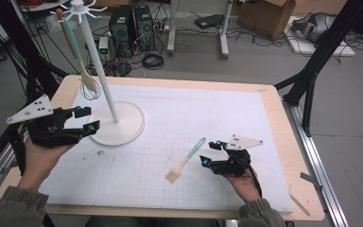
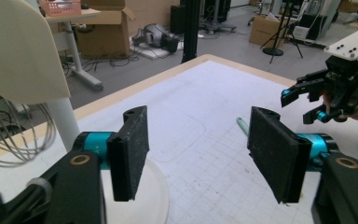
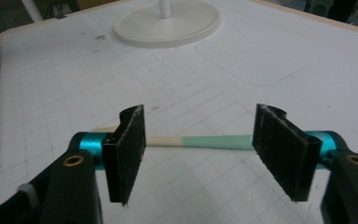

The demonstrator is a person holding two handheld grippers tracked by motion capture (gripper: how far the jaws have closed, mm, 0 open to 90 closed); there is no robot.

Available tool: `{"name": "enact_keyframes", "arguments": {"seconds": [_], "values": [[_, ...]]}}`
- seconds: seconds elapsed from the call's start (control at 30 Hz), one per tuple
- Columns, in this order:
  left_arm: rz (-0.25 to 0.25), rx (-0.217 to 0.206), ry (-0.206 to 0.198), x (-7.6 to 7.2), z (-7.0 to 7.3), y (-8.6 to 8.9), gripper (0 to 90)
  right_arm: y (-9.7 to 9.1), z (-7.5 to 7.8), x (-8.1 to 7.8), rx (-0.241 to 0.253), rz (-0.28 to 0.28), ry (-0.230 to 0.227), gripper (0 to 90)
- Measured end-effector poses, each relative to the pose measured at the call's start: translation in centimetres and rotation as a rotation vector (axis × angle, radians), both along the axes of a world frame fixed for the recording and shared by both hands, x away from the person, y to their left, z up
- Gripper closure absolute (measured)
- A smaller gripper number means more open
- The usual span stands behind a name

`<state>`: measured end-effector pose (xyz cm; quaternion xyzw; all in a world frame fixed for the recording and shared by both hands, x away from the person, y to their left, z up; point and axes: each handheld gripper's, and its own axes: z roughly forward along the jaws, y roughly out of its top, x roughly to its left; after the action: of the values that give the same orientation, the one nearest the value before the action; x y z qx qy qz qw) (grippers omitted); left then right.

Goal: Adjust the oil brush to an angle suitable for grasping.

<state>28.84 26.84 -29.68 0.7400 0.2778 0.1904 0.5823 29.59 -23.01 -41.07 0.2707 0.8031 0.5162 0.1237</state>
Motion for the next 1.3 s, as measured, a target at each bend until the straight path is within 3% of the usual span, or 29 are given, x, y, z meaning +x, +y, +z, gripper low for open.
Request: {"name": "enact_keyframes", "arguments": {"seconds": [0.37,0.73,0.9,1.3], "values": [[-0.001,0.014,0.009,-1.0,-2.9,-0.8,27.2,0.2,-0.1,0.2,-0.044,0.110,0.030,68.7],[-0.012,0.052,0.008,-2.0,-4.4,-2.0,22.9,1.3,-0.4,0.2,-0.106,0.170,0.031,88.4],[-0.032,0.053,0.022,-2.2,-5.4,-2.3,19.7,2.0,-0.6,0.4,-0.131,0.210,0.055,89.2],[-0.026,0.072,0.044,-3.1,-7.4,-2.9,8.7,4.6,-0.7,1.4,-0.201,0.324,0.082,89.4]]}}
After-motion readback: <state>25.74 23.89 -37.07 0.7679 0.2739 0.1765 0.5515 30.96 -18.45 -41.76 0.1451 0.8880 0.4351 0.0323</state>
